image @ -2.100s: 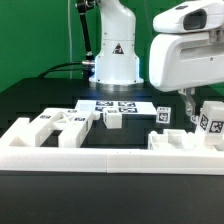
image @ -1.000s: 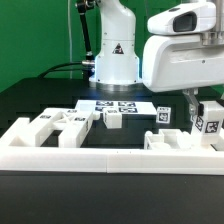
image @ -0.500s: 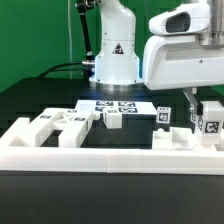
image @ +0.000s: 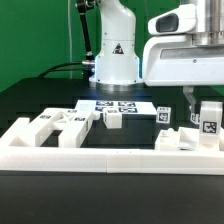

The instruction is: Assemble chair

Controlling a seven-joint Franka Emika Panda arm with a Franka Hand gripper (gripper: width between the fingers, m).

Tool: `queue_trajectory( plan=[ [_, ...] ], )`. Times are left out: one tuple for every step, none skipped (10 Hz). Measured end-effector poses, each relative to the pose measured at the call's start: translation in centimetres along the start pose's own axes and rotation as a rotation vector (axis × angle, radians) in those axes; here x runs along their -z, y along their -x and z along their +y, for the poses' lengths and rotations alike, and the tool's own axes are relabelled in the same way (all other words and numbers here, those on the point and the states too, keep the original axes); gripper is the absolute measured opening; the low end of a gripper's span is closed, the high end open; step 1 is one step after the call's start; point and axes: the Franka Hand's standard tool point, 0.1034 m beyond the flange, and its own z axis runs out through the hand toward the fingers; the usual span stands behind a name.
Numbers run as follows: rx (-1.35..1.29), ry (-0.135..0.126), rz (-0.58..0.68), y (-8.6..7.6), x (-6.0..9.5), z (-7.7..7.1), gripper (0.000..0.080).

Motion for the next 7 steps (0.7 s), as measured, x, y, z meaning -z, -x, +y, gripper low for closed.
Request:
queue_trajectory(
  plan=[
    [-0.076, -0.006, 0.011, 0.13, -0.1, -0.24, 0.0294],
    [-0.121, -0.011, 0.016, 0.22, -0.12, -0.48, 0.0294],
    [-0.222, -0.021, 0.016, 0.43, -0.22, -0.79, 0.0294],
    [-0.291, -0.021, 0.015, 0.53, -0.26, -0.88, 0.0294],
    [-0.343, -0.019, 0.017, 0.55, -0.28, -0.89, 0.0294],
    [-0.468, -0.013, 0.019, 0.65, -0.31, -0.9, 0.0294],
    [-0.555, -0.009, 0.023, 0.68, -0.32, -0.85, 0.0294]
  ],
)
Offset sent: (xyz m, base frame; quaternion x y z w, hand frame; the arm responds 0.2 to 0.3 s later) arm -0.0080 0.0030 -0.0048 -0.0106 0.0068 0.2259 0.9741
